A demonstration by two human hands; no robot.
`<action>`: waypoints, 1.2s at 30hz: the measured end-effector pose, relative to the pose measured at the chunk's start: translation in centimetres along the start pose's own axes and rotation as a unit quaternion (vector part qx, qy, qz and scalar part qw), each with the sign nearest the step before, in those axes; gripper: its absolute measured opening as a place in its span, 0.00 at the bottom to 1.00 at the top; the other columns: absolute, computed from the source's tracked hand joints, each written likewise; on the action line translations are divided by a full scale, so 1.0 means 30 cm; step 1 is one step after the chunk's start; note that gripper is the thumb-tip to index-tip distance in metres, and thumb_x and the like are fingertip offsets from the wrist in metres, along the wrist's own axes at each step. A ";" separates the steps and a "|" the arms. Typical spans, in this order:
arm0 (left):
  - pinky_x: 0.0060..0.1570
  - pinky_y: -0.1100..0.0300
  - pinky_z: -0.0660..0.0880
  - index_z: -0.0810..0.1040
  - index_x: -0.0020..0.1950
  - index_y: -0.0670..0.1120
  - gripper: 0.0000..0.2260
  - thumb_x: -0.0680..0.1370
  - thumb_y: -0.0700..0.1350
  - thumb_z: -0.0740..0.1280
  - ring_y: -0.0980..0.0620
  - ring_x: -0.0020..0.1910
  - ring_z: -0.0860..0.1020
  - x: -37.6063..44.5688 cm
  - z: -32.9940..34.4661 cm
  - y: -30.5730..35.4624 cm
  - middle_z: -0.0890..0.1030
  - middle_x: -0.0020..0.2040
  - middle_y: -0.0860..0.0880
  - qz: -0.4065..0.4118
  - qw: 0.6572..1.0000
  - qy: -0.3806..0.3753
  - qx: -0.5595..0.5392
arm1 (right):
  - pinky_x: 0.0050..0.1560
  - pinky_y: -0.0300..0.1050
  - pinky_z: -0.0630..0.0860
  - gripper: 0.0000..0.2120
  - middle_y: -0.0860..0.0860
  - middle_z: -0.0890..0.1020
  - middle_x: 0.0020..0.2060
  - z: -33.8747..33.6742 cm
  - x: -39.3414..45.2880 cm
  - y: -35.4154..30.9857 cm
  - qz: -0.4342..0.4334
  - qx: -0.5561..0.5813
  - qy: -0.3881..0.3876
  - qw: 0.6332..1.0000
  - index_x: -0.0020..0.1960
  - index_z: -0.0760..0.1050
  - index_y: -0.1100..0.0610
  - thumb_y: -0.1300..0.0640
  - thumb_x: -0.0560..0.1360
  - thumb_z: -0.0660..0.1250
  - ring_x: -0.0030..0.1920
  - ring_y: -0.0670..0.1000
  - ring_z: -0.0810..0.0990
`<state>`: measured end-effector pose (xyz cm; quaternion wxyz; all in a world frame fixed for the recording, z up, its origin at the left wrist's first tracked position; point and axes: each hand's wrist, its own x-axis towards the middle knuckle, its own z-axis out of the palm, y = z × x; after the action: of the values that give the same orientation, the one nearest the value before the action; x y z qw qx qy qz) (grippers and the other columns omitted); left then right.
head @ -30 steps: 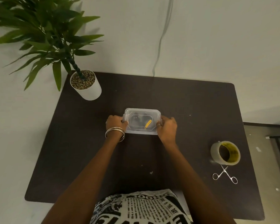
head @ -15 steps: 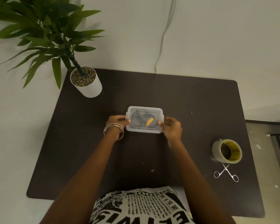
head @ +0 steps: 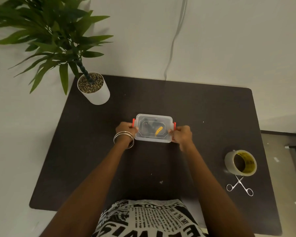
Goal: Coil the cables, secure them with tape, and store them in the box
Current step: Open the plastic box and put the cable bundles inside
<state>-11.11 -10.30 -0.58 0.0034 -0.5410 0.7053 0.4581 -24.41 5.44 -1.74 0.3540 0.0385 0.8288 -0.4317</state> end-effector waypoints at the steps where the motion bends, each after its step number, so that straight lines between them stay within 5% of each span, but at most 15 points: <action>1: 0.42 0.56 0.76 0.83 0.47 0.37 0.09 0.76 0.42 0.67 0.47 0.37 0.76 -0.010 0.007 -0.005 0.79 0.38 0.42 0.032 0.999 0.021 0.026 | 0.39 0.45 0.77 0.09 0.56 0.81 0.37 0.011 -0.014 -0.003 -0.032 -0.052 0.032 0.998 0.37 0.77 0.64 0.60 0.73 0.71 0.39 0.54 0.81; 5: 0.46 0.54 0.74 0.80 0.52 0.36 0.13 0.78 0.45 0.64 0.41 0.44 0.77 -0.040 0.036 -0.038 0.77 0.46 0.37 0.107 0.985 0.068 0.113 | 0.39 0.42 0.67 0.13 0.60 0.79 0.42 0.037 -0.063 0.002 -0.119 -0.204 0.094 0.967 0.45 0.78 0.68 0.57 0.77 0.66 0.43 0.58 0.78; 8: 0.47 0.56 0.69 0.78 0.55 0.38 0.13 0.80 0.46 0.61 0.42 0.52 0.75 -0.046 0.046 -0.034 0.73 0.53 0.41 0.094 0.985 0.066 0.131 | 0.45 0.46 0.71 0.14 0.60 0.76 0.51 0.051 -0.089 0.012 -0.156 -0.262 0.106 0.947 0.52 0.77 0.66 0.56 0.79 0.62 0.49 0.59 0.77; 12: 0.41 0.58 0.65 0.72 0.53 0.41 0.11 0.79 0.48 0.62 0.45 0.46 0.75 -0.045 0.051 -0.036 0.73 0.47 0.47 0.025 0.996 0.080 0.044 | 0.52 0.53 0.76 0.14 0.59 0.73 0.57 0.056 -0.111 0.033 -0.188 -0.306 0.102 0.928 0.59 0.74 0.64 0.57 0.80 0.58 0.56 0.58 0.75; 16: 0.42 0.57 0.66 0.72 0.58 0.42 0.13 0.80 0.49 0.61 0.46 0.48 0.74 -0.059 0.061 -0.049 0.73 0.51 0.46 0.050 0.994 0.066 0.073 | 0.52 0.50 0.76 0.19 0.59 0.73 0.61 0.066 -0.123 0.057 -0.198 -0.384 0.119 0.894 0.69 0.64 0.63 0.57 0.81 0.56 0.60 0.57 0.74; 21: 0.46 0.61 0.70 0.72 0.65 0.42 0.16 0.81 0.47 0.59 0.43 0.53 0.75 -0.081 0.083 -0.051 0.72 0.60 0.41 0.060 0.992 0.072 0.080 | 0.52 0.54 0.75 0.18 0.59 0.72 0.60 0.078 -0.126 0.069 -0.191 -0.316 0.102 0.924 0.68 0.64 0.63 0.56 0.82 0.55 0.57 0.60 0.76; 28: 0.62 0.53 0.73 0.74 0.67 0.43 0.16 0.78 0.42 0.64 0.43 0.59 0.77 -0.087 0.047 -0.054 0.78 0.62 0.42 0.033 0.997 0.022 -0.074 | 0.41 0.43 0.70 0.10 0.58 0.78 0.43 0.036 -0.087 0.100 -0.166 -0.133 0.089 0.973 0.49 0.77 0.64 0.56 0.78 0.64 0.43 0.54 0.77; 34: 0.60 0.49 0.75 0.75 0.65 0.43 0.17 0.78 0.46 0.65 0.43 0.56 0.79 -0.135 0.049 -0.096 0.80 0.59 0.43 0.011 0.997 0.010 -0.076 | 0.36 0.35 0.68 0.11 0.54 0.78 0.42 -0.001 -0.132 0.140 -0.174 -0.106 0.055 0.977 0.52 0.77 0.62 0.55 0.79 0.63 0.40 0.48 0.76; 36: 0.61 0.50 0.73 0.75 0.65 0.42 0.18 0.78 0.48 0.65 0.42 0.57 0.78 -0.143 0.036 -0.097 0.79 0.60 0.42 0.008 1.000 0.019 -0.015 | 0.42 0.39 0.74 0.15 0.56 0.80 0.47 -0.014 -0.145 0.144 -0.179 -0.109 0.064 0.976 0.58 0.76 0.62 0.51 0.79 0.63 0.47 0.52 0.79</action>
<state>-7.63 -6.33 -0.93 -0.0222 -0.5441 0.7024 0.4583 -19.80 9.51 -1.87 0.2197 -0.1219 0.8851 -0.3917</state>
